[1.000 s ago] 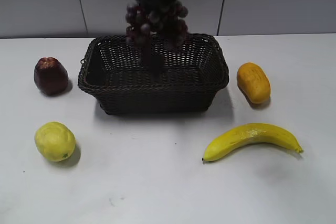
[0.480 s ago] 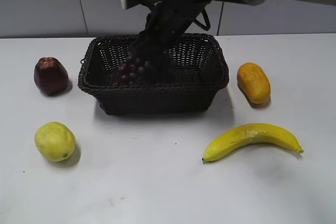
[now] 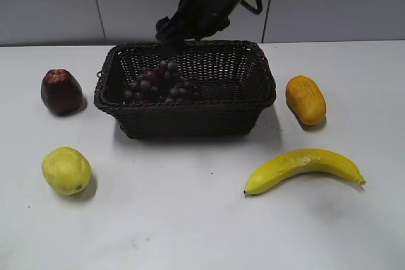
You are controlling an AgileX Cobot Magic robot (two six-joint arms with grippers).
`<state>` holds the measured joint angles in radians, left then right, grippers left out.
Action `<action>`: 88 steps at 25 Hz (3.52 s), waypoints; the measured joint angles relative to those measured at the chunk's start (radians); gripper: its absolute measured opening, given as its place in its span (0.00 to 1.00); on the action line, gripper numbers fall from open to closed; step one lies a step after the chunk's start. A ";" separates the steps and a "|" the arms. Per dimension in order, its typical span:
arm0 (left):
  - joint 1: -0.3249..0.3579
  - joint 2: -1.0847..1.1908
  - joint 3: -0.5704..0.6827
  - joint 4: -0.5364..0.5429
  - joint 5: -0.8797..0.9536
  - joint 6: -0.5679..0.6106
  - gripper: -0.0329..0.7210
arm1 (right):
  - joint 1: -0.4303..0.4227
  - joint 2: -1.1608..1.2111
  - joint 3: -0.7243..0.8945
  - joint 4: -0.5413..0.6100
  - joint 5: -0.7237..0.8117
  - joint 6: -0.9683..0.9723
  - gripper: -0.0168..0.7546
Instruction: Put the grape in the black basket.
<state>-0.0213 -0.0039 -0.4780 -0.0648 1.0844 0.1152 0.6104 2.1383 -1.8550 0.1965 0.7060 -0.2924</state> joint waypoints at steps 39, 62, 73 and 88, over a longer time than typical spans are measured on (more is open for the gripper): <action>0.000 0.000 0.000 0.000 0.000 0.000 0.35 | -0.380 -1.192 0.815 -0.196 0.431 0.266 0.79; 0.000 0.000 0.000 0.000 0.000 0.000 0.35 | -0.380 -1.857 1.328 -0.156 0.379 0.200 0.79; 0.000 0.000 0.000 0.000 0.000 0.000 0.35 | -0.380 -1.858 1.345 -0.120 0.337 0.152 0.79; 0.000 0.000 0.000 0.000 0.000 0.000 0.36 | -0.575 -2.114 1.345 -0.118 0.333 0.152 0.79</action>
<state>-0.0213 -0.0039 -0.4780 -0.0648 1.0844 0.1152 0.0357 0.0241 -0.5100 0.0783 1.0390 -0.1407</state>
